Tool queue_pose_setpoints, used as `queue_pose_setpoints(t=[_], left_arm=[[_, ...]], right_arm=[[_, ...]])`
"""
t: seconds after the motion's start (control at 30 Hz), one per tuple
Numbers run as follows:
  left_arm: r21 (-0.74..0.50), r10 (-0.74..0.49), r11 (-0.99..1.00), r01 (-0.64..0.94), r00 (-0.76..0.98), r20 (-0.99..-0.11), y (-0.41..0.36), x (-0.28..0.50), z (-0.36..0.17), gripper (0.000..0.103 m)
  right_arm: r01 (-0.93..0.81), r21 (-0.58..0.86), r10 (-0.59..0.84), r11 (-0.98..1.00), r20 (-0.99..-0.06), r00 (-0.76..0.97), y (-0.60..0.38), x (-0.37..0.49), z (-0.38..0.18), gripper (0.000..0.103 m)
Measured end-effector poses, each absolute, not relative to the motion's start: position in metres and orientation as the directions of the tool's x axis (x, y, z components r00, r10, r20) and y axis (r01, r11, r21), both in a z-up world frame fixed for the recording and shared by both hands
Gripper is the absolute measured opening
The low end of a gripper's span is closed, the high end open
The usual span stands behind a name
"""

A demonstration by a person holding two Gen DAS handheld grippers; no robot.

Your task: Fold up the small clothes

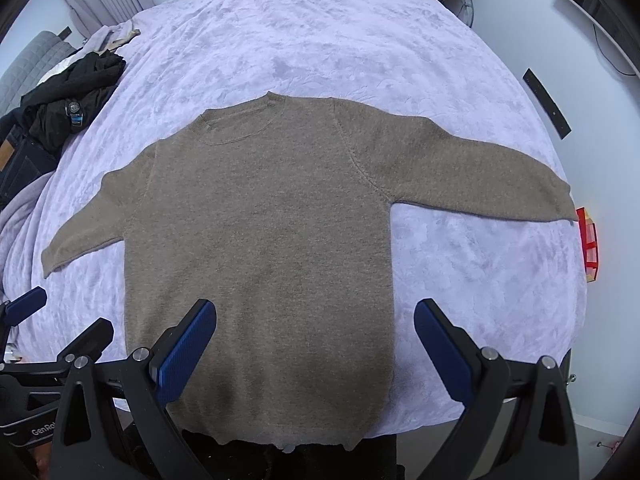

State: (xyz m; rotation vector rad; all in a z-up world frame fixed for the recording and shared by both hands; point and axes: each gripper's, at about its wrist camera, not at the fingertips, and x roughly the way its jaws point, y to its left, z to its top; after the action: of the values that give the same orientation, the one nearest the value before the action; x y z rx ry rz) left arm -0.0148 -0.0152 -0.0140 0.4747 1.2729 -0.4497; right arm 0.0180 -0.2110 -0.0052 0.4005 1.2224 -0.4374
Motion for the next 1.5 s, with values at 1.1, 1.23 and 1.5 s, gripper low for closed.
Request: queue_pose_setpoints(t=[1.1,1.23,1.5], left_arm=[[0.012,-0.084,0.834,0.552,0.149,-0.985,-0.01,0.009,-0.064,0.103],[0.008,-0.081,0.844,0.537,0.142,-0.987,-0.007,0.011,-0.075,0.103],[-0.033,-0.104,0.87,0.492,0.116,-0.988,-0.002,0.017,-0.091,0.103]], right_arm=[[0.511,0.007,-0.126,0.86,-0.966,0.226,-0.215,0.043,-0.035,0.1],[0.494,-0.003,-0.125,0.869,-0.969,0.214,-0.214,0.047,-0.047,0.1],[0.473,-0.012,-0.129,0.881,-0.968,0.216,-0.213,0.05,-0.052,0.1]])
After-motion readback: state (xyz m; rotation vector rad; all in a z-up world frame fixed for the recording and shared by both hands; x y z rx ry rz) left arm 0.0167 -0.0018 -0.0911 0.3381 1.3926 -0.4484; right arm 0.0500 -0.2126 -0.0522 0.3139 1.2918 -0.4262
